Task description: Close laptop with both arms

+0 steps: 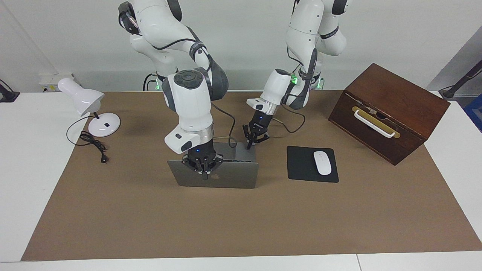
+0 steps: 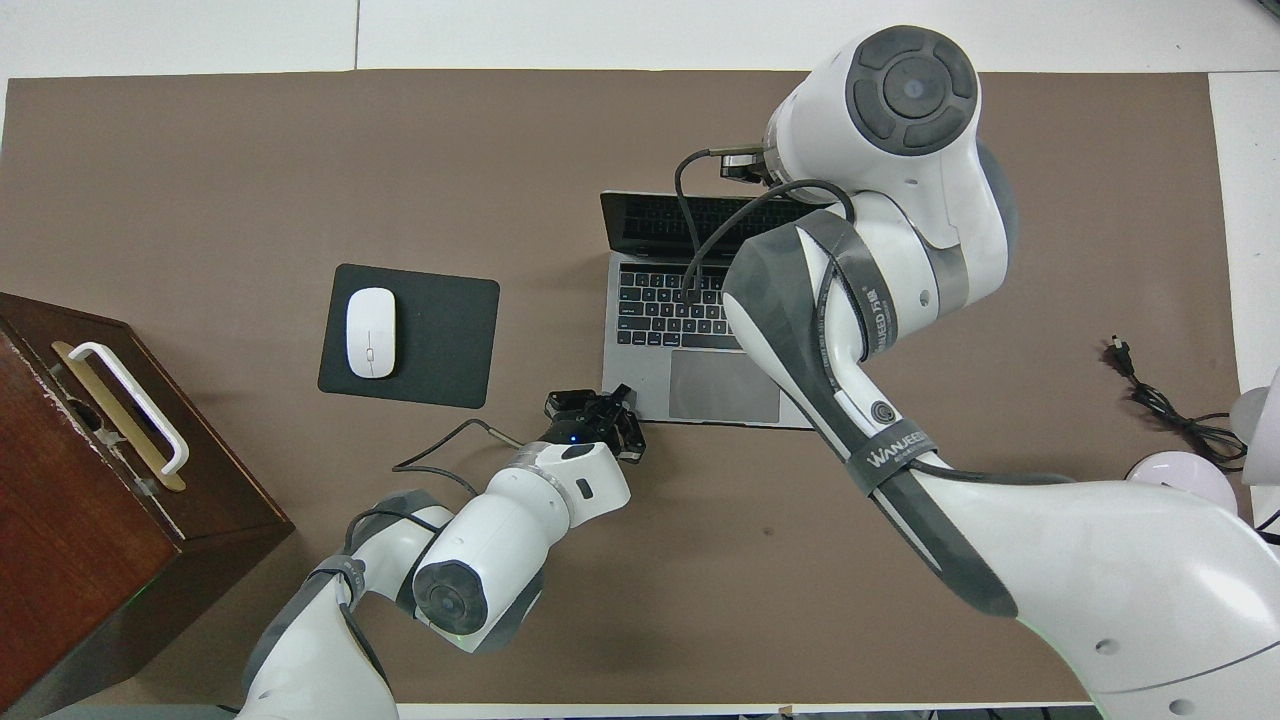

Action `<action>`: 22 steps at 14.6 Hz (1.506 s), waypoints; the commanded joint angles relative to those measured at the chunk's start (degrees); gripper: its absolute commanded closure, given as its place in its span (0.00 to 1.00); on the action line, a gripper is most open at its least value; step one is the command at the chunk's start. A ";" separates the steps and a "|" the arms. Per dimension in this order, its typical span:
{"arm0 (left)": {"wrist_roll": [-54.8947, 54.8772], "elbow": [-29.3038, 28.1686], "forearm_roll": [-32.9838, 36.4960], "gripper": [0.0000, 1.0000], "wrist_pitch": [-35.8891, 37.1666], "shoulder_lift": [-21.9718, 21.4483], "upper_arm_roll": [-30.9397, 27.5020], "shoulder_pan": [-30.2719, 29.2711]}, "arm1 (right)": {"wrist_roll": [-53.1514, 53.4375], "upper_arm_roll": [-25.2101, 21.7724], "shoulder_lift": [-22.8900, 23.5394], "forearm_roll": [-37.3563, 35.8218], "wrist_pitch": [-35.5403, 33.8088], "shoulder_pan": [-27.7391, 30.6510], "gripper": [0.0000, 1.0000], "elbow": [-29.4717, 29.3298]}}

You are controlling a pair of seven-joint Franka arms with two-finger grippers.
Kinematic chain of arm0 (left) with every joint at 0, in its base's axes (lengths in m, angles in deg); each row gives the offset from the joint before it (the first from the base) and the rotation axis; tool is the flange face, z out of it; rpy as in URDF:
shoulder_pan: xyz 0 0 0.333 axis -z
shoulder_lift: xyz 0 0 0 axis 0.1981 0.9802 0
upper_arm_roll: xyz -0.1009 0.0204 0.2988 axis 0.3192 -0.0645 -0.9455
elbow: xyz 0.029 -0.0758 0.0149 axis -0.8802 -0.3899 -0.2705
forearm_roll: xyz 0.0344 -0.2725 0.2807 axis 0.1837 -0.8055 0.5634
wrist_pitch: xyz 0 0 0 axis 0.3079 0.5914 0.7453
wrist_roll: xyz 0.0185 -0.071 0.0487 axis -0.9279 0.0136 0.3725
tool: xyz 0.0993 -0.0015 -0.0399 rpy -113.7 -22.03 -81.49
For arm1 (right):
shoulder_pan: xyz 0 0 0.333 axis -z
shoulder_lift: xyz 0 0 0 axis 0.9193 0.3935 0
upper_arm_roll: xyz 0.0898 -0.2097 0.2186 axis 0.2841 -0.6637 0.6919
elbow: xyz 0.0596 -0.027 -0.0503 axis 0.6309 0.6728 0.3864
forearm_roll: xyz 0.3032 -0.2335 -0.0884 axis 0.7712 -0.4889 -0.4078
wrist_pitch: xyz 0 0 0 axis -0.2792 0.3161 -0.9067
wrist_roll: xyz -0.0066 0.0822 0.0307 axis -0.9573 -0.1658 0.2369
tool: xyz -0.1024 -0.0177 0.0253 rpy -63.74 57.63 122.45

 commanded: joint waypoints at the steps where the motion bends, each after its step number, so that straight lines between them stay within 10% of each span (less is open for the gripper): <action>1: -1.09 -2.63 -0.45 1.00 -0.36 -0.22 -0.94 0.49 | -0.08 0.47 -2.31 1.42 -2.65 0.33 1.00 2.32; 22: -4.26 -2.63 -0.45 1.00 -0.36 0.66 -0.94 0.32 | -2.63 3.01 -11.54 11.71 -8.65 0.24 1.00 22.61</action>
